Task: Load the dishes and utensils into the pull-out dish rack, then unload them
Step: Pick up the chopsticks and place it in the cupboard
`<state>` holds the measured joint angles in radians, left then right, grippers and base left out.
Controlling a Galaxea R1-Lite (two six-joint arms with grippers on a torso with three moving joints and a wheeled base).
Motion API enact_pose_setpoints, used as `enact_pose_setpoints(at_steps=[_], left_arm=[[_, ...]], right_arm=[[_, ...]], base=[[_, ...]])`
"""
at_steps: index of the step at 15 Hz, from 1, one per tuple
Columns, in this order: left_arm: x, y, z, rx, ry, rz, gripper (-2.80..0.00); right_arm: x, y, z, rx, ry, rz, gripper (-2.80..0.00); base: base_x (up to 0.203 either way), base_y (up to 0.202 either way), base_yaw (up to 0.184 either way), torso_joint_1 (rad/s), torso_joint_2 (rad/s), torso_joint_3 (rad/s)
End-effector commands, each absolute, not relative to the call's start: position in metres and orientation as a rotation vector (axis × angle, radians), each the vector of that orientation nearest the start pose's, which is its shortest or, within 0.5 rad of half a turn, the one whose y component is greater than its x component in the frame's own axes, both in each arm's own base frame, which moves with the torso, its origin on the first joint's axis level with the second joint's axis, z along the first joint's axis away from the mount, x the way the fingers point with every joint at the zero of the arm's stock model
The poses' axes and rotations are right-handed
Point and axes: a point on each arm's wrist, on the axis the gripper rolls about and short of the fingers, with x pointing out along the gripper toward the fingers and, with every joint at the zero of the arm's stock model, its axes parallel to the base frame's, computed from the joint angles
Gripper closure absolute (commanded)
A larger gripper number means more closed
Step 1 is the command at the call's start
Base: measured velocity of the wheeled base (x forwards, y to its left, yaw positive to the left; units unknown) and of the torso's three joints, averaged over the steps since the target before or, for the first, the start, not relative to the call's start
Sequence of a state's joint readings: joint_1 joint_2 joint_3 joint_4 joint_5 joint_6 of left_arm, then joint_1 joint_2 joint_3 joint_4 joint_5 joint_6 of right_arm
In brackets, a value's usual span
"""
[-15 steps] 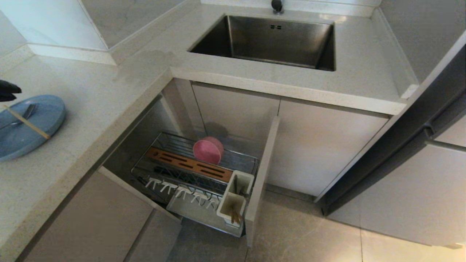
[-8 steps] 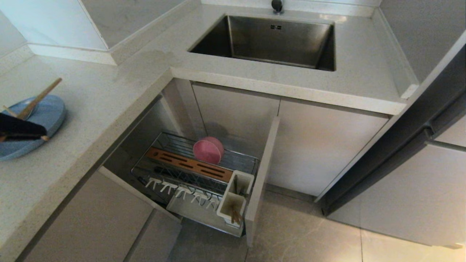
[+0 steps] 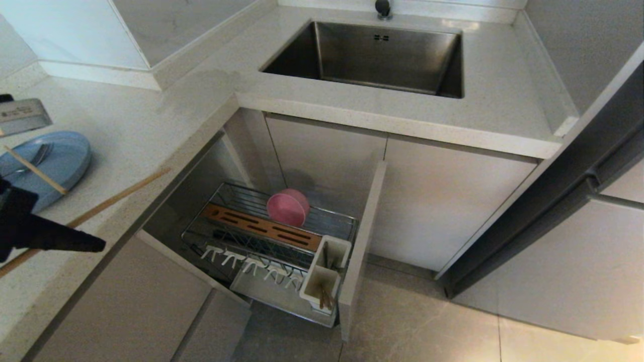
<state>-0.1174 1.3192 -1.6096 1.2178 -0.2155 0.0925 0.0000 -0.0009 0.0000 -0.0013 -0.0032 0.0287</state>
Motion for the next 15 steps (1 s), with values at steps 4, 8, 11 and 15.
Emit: enact_pose_setpoints(at_steps=[4, 8, 11, 15], left_arm=[[0.180, -0.049, 0.297, 0.121, 1.181, -0.461, 0.00], [0.205, -0.083, 0.268, 0.227, 1.359, -0.526, 0.00], [0.211, -0.113, 0.249, 0.332, 1.463, -0.588, 0.00], [0.227, -0.152, 0.216, 0.447, 1.573, -0.535, 0.00]], right_arm=[[-0.023, 0.000, 0.076, 0.029, -0.003, -0.003, 0.00], [-0.023, 0.000, 0.076, 0.029, -0.003, -0.003, 0.00], [-0.023, 0.000, 0.076, 0.029, -0.003, -0.003, 0.00], [-0.023, 0.000, 0.076, 0.029, -0.003, -0.003, 0.00]], base=[[0.000, 0.000, 0.000, 0.000, 0.00, 0.000], [0.000, 0.000, 0.000, 0.000, 0.00, 0.000], [0.000, 0.000, 0.000, 0.000, 0.00, 0.000], [0.000, 0.000, 0.000, 0.000, 0.00, 0.000]])
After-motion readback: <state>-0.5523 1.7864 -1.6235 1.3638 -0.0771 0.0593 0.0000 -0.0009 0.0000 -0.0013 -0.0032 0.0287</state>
